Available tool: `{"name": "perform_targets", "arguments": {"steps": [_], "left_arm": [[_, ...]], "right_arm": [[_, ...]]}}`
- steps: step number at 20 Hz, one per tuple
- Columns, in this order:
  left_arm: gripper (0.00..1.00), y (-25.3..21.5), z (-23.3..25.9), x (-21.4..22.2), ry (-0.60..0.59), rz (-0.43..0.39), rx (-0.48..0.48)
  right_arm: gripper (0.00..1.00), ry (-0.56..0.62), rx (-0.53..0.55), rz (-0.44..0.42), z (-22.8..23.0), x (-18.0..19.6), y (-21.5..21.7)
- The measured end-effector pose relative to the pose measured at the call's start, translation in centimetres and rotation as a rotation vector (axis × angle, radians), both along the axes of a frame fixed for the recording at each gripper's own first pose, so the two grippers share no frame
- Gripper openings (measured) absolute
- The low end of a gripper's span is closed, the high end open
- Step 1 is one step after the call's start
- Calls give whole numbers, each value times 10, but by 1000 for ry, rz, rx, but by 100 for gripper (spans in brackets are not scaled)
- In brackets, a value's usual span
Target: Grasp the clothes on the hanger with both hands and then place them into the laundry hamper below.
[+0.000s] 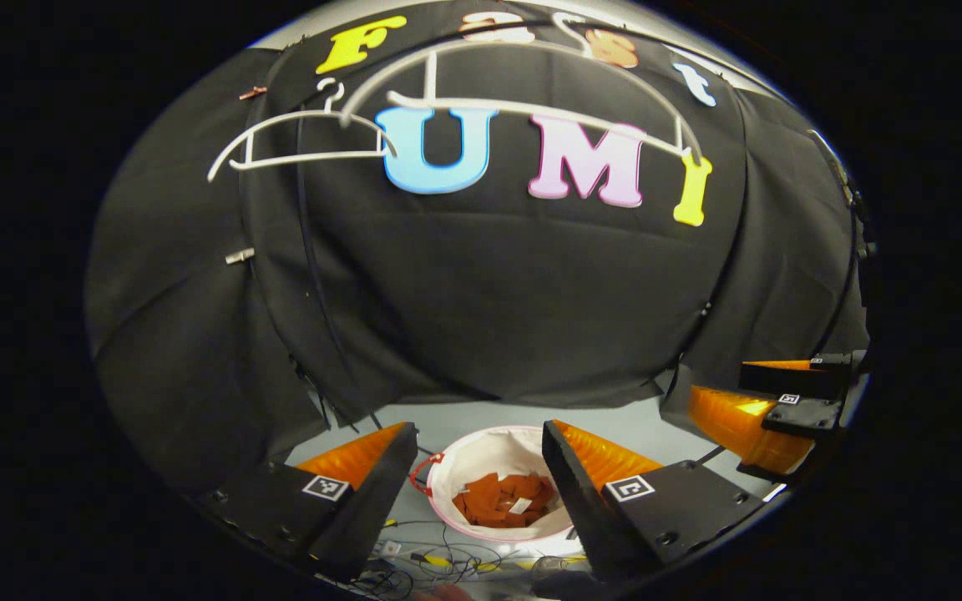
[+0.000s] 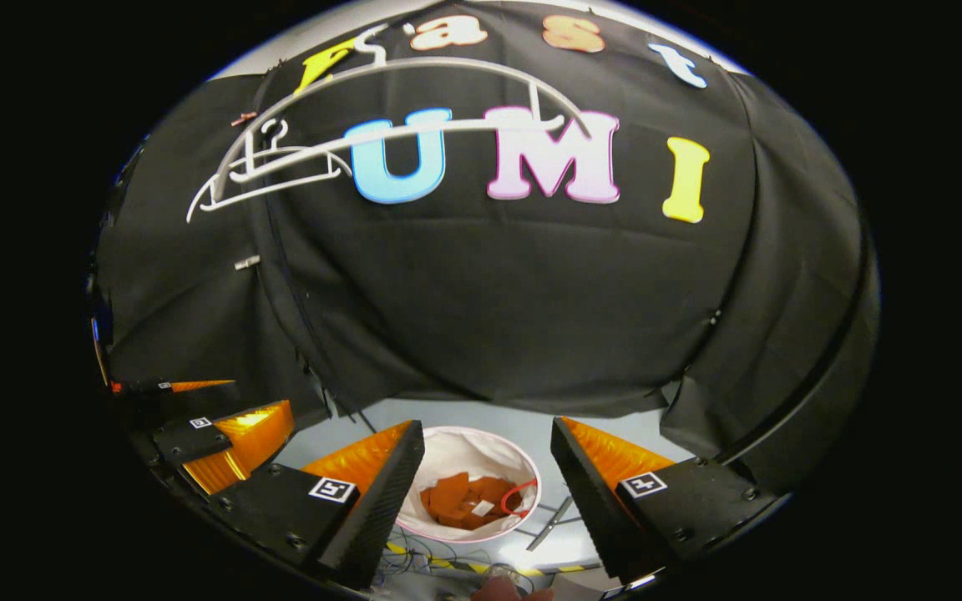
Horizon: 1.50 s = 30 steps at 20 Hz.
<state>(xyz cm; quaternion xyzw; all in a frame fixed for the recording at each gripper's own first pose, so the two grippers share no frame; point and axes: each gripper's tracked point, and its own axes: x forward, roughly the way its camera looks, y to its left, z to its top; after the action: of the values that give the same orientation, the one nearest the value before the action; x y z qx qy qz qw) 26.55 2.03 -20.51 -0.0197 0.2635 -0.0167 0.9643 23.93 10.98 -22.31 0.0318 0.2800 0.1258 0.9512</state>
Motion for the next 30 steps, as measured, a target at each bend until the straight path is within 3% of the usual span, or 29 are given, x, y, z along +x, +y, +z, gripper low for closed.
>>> {"name": "perform_targets", "arguments": {"steps": [9, 10, 12, 14, 18, 19, 20, 23, 24, 25, 27, 28, 29, 30], "left_arm": [[95, 15, 135, -87, -282, 4, -31], [95, 16, 148, -97, -307, 3, -33], [95, 17, 174, -116, -360, 2, -30], [92, 18, 196, -133, -403, 2, -25], [92, 17, 217, -163, -438, -8, -36], [95, 19, 221, -170, -447, -7, -38], [92, 19, 225, -176, -454, -5, -37], [95, 20, 229, -194, -477, -1, -14], [92, 20, 229, -198, -483, -1, 0], [95, 18, 228, -202, -486, -1, 9], [92, 11, 226, -209, -491, -10, 8], [95, 8, 227, -211, -488, -16, 3], [92, 5, 226, -213, -486, -20, -2], [92, 2, 226, -216, -484, -22, -7]], "right_arm": [[99, -254, 27, -79, 134, -66, -10], [94, -276, 29, -85, 145, -75, -11], [100, -310, 17, -97, 162, -90, -17], [99, -345, 13, -111, 180, -105, -21], [99, -417, 14, -128, 214, -129, -31], [94, -430, 15, -132, 221, -135, -33], [98, -441, 15, -135, 228, -140, -36], [100, -475, 15, -156, 240, -155, -47], [98, -482, 14, -163, 243, -160, -51], [98, -490, 15, -172, 244, -163, -54], [100, -500, 27, -183, 247, -171, -59], [94, -497, 28, -188, 244, -173, -63], [100, -492, 31, -192, 243, -175, -66], [98, -486, 35, -195, 242, -176, -69]]}}
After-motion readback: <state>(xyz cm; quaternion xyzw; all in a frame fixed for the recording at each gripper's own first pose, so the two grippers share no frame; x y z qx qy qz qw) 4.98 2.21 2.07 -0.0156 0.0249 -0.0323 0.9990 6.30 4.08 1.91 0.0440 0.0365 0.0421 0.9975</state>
